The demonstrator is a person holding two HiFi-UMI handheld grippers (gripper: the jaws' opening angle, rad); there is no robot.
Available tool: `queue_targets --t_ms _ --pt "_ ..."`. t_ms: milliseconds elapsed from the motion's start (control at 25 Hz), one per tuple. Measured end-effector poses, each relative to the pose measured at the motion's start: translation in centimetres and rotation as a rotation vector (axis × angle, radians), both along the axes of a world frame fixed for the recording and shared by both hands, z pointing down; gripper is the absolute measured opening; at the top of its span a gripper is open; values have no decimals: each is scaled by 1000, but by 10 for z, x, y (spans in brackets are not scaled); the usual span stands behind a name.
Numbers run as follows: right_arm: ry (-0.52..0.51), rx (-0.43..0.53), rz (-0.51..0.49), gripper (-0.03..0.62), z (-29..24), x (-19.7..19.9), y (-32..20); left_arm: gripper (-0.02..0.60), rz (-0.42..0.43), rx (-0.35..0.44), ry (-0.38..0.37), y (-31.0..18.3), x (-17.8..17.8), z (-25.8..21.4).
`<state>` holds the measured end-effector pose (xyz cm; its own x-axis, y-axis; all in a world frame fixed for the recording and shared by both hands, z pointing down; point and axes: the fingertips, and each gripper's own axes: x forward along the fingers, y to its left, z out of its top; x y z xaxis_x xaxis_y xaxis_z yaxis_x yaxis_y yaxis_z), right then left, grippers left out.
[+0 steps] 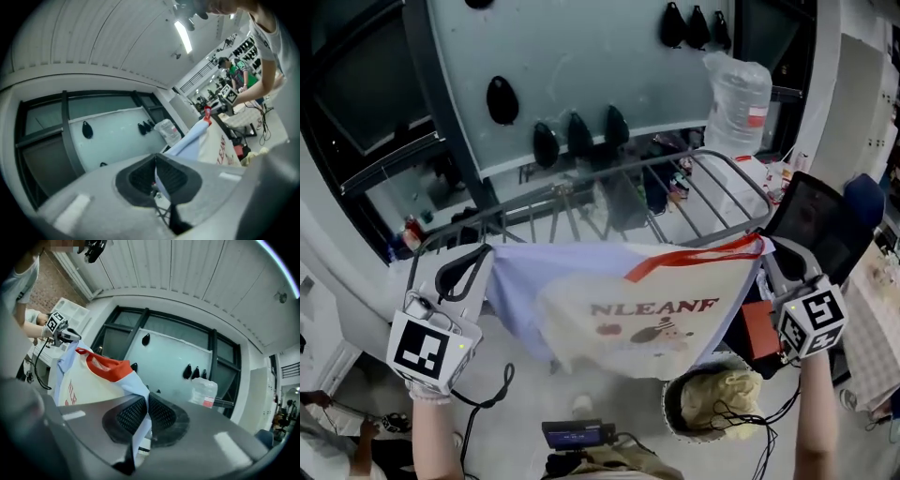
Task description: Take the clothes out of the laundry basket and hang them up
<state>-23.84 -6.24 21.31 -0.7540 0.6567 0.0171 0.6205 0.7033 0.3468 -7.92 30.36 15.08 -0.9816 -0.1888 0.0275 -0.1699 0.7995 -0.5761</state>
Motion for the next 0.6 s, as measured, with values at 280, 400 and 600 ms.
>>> queue_targets --t_ms 280,400,600 --pt "-28 30 -211 8 -11 -3 139 2 -234 -1 -16 108 42 -2" --pt "-34 31 -282 8 -3 -21 163 2 -318 6 -25 121 43 9" --pt "-15 81 -338 8 -27 -58 314 2 -390 34 -2 261 17 -4"
